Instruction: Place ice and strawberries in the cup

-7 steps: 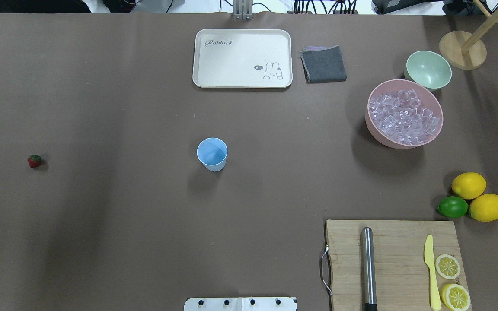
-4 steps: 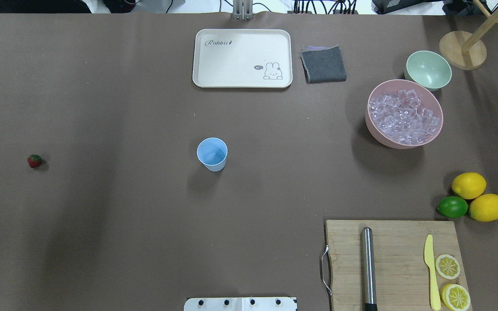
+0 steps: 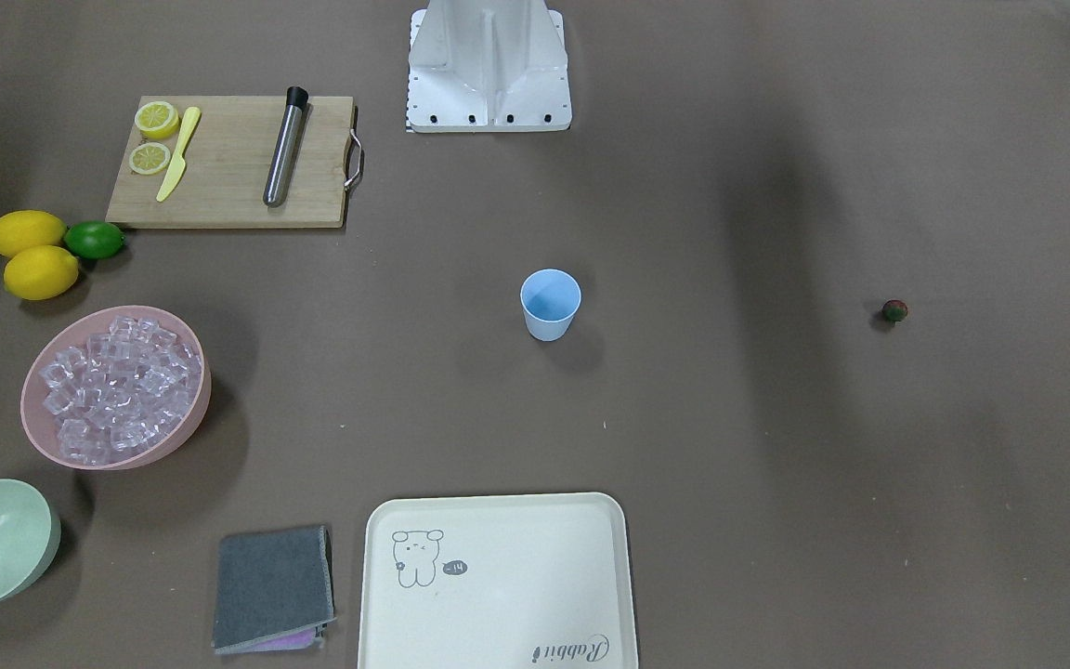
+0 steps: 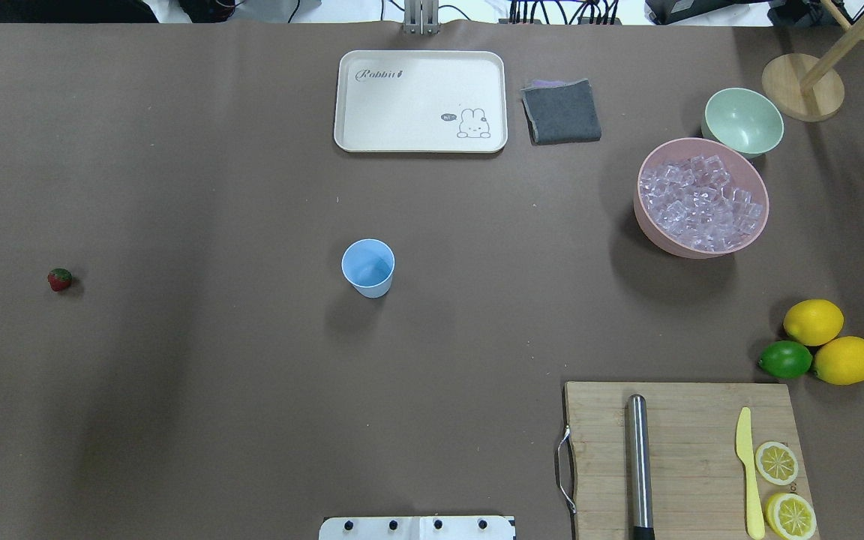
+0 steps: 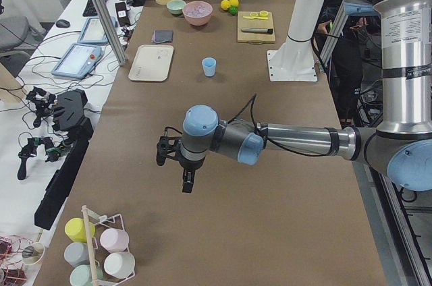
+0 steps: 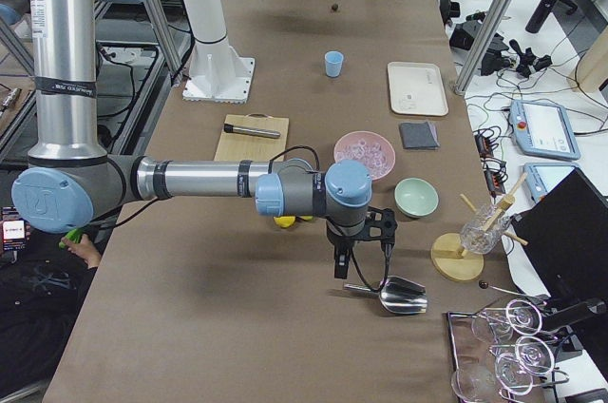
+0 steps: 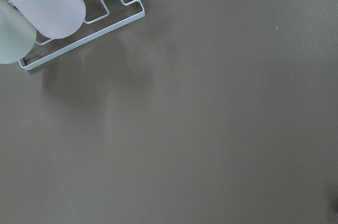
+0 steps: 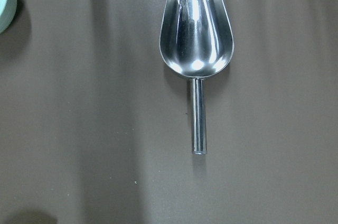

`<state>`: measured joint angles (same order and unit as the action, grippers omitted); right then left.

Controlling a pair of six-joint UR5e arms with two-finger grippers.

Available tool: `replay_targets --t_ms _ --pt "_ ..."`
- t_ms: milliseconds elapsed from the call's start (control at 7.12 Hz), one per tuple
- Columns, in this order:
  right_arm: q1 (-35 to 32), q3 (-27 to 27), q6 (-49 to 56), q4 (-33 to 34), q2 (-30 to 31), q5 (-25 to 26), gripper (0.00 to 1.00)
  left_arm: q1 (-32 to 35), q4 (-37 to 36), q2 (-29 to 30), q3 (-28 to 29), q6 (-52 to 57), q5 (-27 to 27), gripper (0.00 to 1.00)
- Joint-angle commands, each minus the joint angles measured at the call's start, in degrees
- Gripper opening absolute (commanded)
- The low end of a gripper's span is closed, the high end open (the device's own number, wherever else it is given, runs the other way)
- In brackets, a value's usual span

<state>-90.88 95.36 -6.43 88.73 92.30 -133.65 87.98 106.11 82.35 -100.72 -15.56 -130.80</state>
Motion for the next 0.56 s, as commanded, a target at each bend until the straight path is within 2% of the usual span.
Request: replay_targets --t_ms 0,421 --pt "1.05 0.78 -0.85 -0.05 -1.58 -1.43 0.99 0.0 0.07 0.0 -0.17 0.0 -0.07 0.98" --pt "6.39 2.36 -8.91 -0.05 -7.2 -2.67 0.99 0.0 0.07 0.0 -0.17 0.0 -0.07 0.98"
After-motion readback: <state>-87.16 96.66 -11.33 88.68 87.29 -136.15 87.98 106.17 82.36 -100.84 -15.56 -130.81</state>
